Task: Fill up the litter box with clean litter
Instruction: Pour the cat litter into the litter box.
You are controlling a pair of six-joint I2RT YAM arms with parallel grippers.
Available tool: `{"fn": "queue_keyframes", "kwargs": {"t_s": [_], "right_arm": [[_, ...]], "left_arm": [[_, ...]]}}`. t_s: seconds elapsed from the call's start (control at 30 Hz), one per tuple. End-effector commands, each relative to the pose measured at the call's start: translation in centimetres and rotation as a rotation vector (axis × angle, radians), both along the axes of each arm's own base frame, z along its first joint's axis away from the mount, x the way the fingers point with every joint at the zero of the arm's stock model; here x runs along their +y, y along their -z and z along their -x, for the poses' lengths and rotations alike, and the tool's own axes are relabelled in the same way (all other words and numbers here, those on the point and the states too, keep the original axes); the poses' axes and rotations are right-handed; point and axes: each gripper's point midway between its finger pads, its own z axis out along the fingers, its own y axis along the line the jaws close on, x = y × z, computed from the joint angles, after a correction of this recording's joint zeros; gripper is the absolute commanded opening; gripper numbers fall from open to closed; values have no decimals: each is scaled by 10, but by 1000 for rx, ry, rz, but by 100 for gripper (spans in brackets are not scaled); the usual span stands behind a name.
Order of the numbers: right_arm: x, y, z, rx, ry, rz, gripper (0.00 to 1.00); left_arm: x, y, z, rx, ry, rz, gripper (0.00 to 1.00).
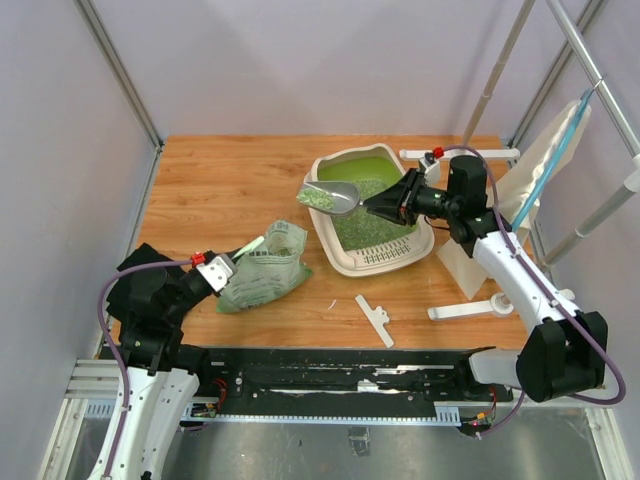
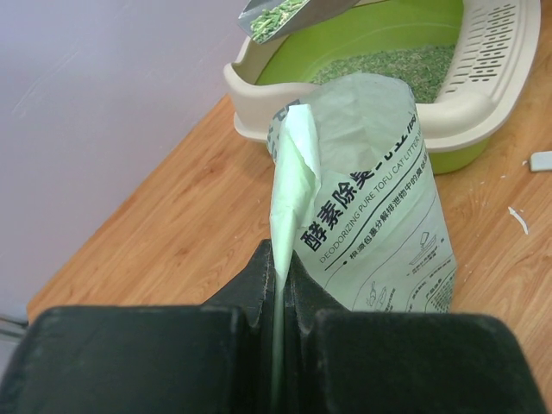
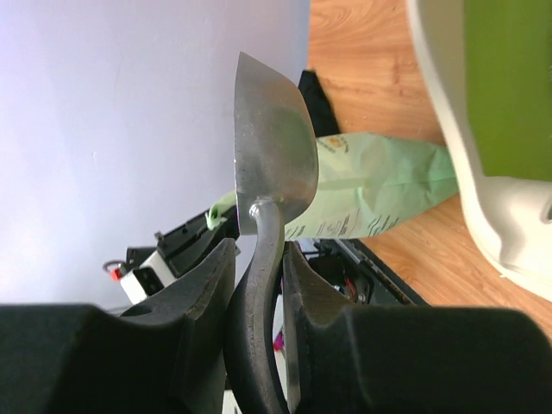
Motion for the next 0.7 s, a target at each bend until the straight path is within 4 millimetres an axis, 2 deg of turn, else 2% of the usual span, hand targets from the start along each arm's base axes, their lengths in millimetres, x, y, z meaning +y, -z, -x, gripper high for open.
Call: {"fn": "queue_keyframes", "kwargs": {"t_s": [0.0, 0.37, 0.67], "right_arm": [[-14, -6, -27, -29, 131, -11, 1], [-40, 23, -79, 37, 364, 30, 1], [-61, 39, -107, 33, 482, 128, 1]], "left_arm": [[0, -87, 11, -325, 13, 12, 1], [0, -88, 10, -333, 13, 4, 1], [0, -85, 9, -323, 13, 2, 1]]}}
